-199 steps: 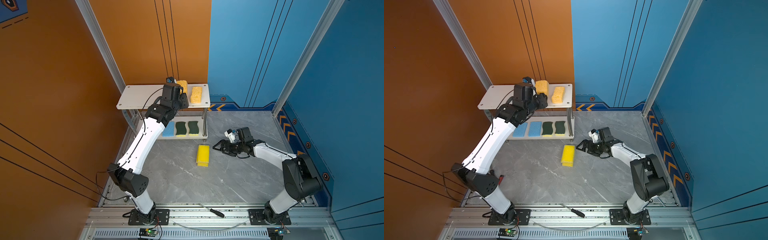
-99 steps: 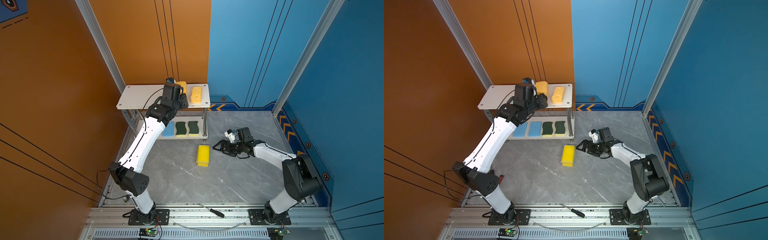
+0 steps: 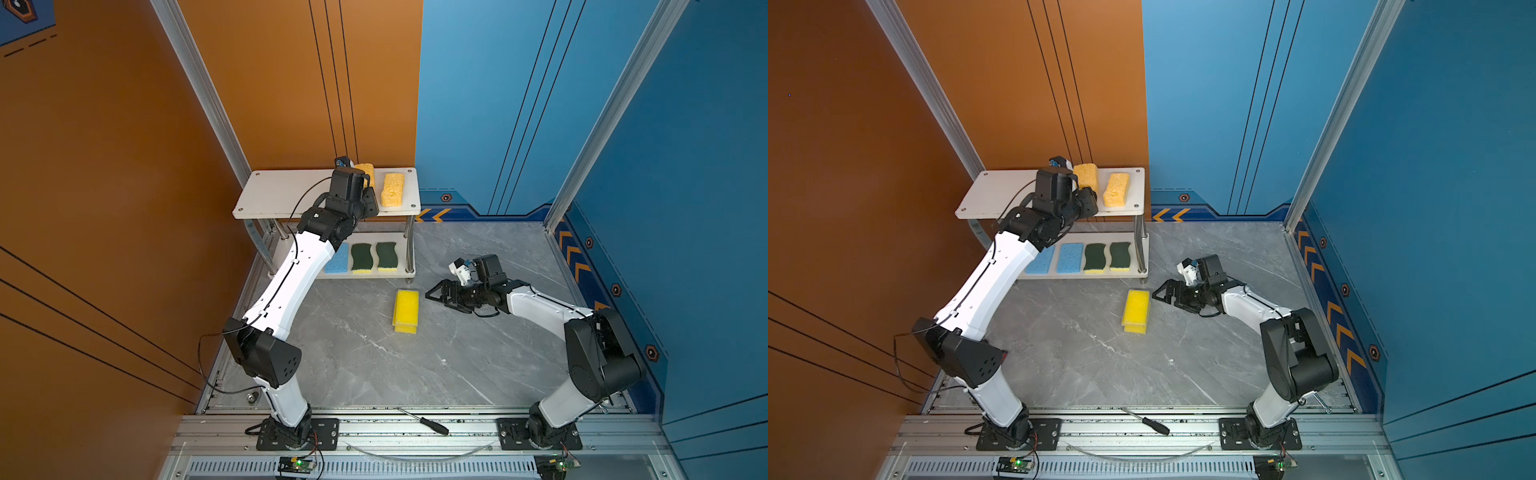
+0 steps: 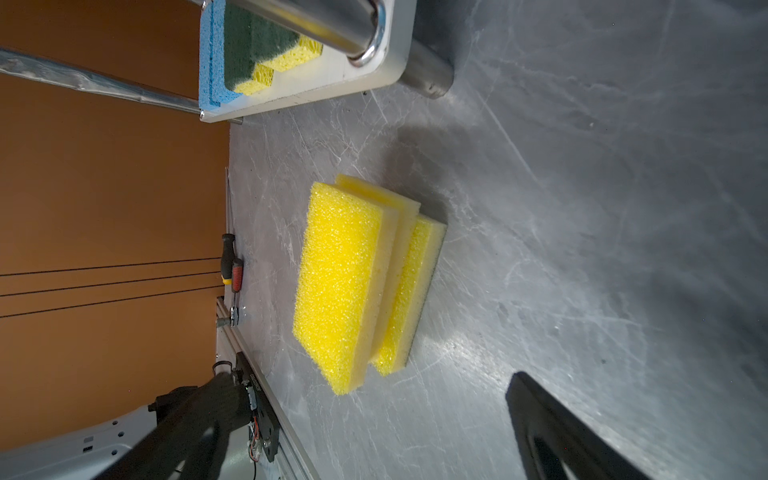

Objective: Place and organize the cleaning sponges onto the shelf
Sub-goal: 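Lower the orange sponge beside the other one and open the left gripper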

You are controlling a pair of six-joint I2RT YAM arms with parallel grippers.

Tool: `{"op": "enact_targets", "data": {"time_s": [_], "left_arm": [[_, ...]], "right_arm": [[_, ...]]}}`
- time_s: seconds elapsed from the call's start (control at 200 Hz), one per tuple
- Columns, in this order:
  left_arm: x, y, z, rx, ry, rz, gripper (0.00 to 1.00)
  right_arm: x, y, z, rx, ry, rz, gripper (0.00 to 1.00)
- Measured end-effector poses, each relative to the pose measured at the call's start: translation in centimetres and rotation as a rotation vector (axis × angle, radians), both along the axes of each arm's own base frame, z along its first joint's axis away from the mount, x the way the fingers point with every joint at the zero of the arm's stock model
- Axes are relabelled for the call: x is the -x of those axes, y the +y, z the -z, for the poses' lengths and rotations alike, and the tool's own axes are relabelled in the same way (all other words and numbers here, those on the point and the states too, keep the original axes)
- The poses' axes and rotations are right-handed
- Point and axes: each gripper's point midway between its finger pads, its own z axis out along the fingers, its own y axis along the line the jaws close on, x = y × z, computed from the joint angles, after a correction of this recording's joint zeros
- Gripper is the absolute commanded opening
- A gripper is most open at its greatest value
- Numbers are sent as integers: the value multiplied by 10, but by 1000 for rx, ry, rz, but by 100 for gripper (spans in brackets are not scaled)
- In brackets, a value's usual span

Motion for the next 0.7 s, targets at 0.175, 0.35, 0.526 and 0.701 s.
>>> {"op": "enact_targets", "data": {"time_s": [0.175, 0.35, 0.526, 0.701], "left_arm": [[-2, 1, 0, 6, -4, -9, 58], [-2, 1, -1, 9, -5, -11, 62], [-2, 0, -1, 13, -5, -12, 64], [-2, 0, -1, 23, -6, -16, 67]], "right_arm": [[0, 0, 0, 0, 0, 0, 100], [0, 0, 0, -2, 5, 4, 100], [1, 0, 2, -4, 11, 4, 100], [2, 0, 2, -4, 11, 4, 100]]}}
